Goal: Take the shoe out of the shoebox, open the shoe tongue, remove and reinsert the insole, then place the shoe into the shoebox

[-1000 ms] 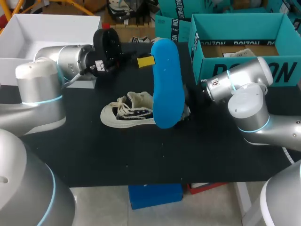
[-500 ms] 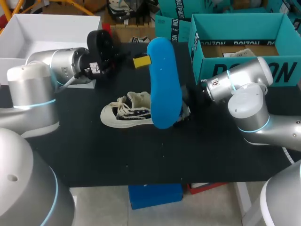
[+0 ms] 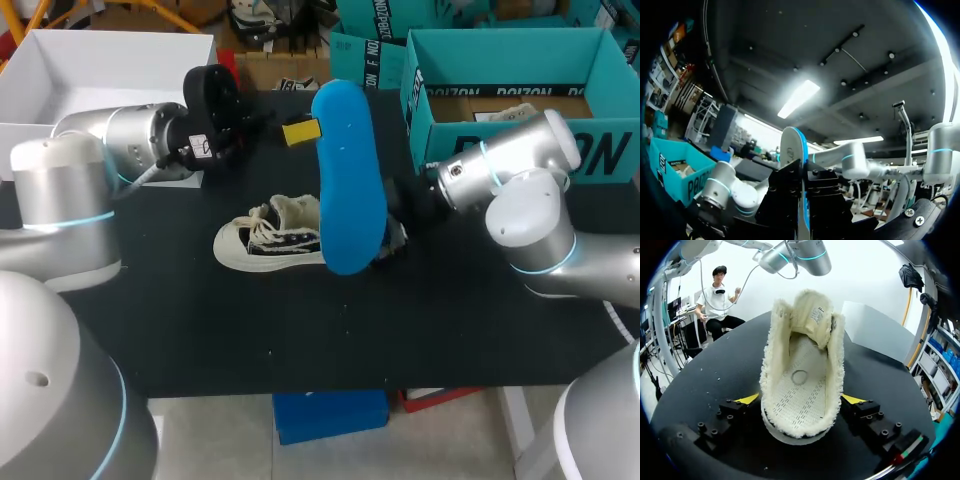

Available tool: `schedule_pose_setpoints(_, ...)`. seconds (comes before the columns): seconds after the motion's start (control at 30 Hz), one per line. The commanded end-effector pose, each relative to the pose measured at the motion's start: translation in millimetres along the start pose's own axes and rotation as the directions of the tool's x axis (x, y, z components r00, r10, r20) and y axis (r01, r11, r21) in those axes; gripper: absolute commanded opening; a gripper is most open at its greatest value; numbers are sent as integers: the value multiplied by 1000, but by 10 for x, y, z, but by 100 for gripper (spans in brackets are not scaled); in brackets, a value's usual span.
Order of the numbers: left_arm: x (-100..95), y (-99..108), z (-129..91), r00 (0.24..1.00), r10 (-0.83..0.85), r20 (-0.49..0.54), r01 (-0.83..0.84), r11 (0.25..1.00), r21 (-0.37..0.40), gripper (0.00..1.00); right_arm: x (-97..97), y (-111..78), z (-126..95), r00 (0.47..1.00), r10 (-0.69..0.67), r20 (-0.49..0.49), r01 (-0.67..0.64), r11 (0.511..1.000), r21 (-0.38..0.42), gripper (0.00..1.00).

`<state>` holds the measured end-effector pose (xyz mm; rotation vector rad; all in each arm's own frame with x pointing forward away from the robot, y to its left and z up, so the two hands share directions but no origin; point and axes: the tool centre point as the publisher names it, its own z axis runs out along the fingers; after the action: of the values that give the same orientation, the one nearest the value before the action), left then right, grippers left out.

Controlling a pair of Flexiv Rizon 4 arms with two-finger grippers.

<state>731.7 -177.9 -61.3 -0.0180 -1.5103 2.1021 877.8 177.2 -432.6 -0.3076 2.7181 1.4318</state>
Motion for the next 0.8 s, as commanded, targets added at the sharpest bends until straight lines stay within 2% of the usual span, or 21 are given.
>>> schedule_pose_setpoints(0.03,10,16,14,1000,2,7,-2,1000,2,0,-35,248,-300,999,-5,-41,9,994,105,100)
schedule_pose_setpoints(0.17,10,16,14,1000,2,7,-2,1000,2,0,-18,339,-390,993,8,-116,15,980,197,100)
schedule_pose_setpoints(0.33,10,16,14,1000,2,7,-2,1000,2,0,-6,516,-512,973,60,-225,28,929,369,100)
schedule_pose_setpoints(0.53,10,16,14,1000,2,7,-2,1000,2,0,-78,706,-634,951,113,-287,57,851,522,100)
schedule_pose_setpoints(0.63,10,16,14,1000,2,7,-2,1000,2,0,-119,769,-657,940,140,-313,81,797,599,100)
schedule_pose_setpoints(0.8,10,16,14,1000,2,7,-2,1000,2,0,-179,834,-677,932,173,-317,97,726,681,100)
